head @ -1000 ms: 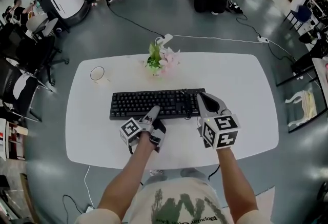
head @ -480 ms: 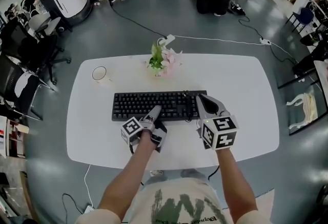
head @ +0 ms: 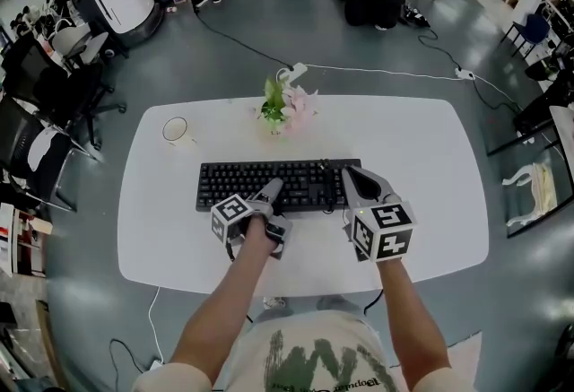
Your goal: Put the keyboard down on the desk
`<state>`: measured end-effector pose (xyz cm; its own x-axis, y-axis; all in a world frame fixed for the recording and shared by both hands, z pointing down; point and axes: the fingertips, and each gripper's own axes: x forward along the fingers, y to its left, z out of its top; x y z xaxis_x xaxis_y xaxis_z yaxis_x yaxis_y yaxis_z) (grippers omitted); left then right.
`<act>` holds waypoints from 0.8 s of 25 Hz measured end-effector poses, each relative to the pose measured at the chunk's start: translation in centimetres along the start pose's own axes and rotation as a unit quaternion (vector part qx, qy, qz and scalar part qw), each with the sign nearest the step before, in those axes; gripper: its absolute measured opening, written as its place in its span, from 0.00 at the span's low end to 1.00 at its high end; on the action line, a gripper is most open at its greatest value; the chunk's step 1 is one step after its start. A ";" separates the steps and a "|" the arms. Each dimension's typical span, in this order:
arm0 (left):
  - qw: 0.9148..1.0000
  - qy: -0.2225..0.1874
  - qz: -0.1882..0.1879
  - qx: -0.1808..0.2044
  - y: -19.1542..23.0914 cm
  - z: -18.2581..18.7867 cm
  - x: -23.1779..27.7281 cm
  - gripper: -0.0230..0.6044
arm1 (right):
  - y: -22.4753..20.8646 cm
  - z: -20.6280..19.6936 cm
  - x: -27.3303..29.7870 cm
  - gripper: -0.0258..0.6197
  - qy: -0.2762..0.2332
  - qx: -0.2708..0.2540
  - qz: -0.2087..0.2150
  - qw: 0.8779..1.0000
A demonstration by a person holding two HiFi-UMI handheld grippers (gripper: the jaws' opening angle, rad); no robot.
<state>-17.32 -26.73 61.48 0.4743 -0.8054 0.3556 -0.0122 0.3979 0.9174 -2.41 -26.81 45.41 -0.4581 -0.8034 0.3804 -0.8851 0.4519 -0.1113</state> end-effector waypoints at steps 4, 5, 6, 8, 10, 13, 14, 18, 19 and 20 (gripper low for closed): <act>1.000 -0.008 0.017 -0.012 0.2 0.2 0.1 0.48 | -0.2 -0.5 0.0 0.04 0.003 0.002 0.001 1.000; 1.000 -0.011 0.022 -0.015 0.2 0.3 0.2 0.49 | -0.2 -0.6 0.0 0.04 0.004 0.002 0.001 1.000; 0.999 -0.014 0.029 -0.017 0.2 0.4 0.1 0.50 | -0.2 -0.6 0.0 0.04 0.004 0.001 0.002 1.000; 0.999 -0.018 0.044 -0.019 0.2 0.4 0.0 0.52 | -0.2 -0.5 0.0 0.04 0.005 0.001 0.003 1.000; 0.998 -0.019 0.062 -0.016 0.1 0.5 -0.1 0.57 | -0.2 -0.5 0.0 0.04 0.005 0.001 0.003 1.000; 0.996 -0.017 0.092 -0.013 0.2 0.4 -0.3 0.63 | -0.2 -0.5 0.1 0.04 0.006 0.002 0.004 1.000; 0.995 -0.016 0.100 -0.014 0.2 0.3 -0.4 0.63 | -0.2 -0.5 0.1 0.04 0.007 0.002 0.005 1.000; 0.992 -0.007 0.124 -0.021 0.7 0.3 -0.6 0.64 | -0.1 -0.8 0.4 0.04 0.008 0.002 0.007 1.000; 0.991 -0.005 0.128 -0.022 0.8 0.2 -0.7 0.64 | -0.1 -0.8 0.4 0.04 0.008 0.002 0.007 1.000; 0.991 -0.004 0.132 -0.024 0.9 0.2 -0.7 0.65 | -0.1 -0.8 0.4 0.04 0.008 0.003 0.007 1.000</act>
<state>-17.83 -25.86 62.03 0.4532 -0.6734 0.5840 -0.0940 0.6154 0.7826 -2.42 -26.89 46.28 -0.4686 -0.7914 0.3926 -0.8794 0.4602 -0.1218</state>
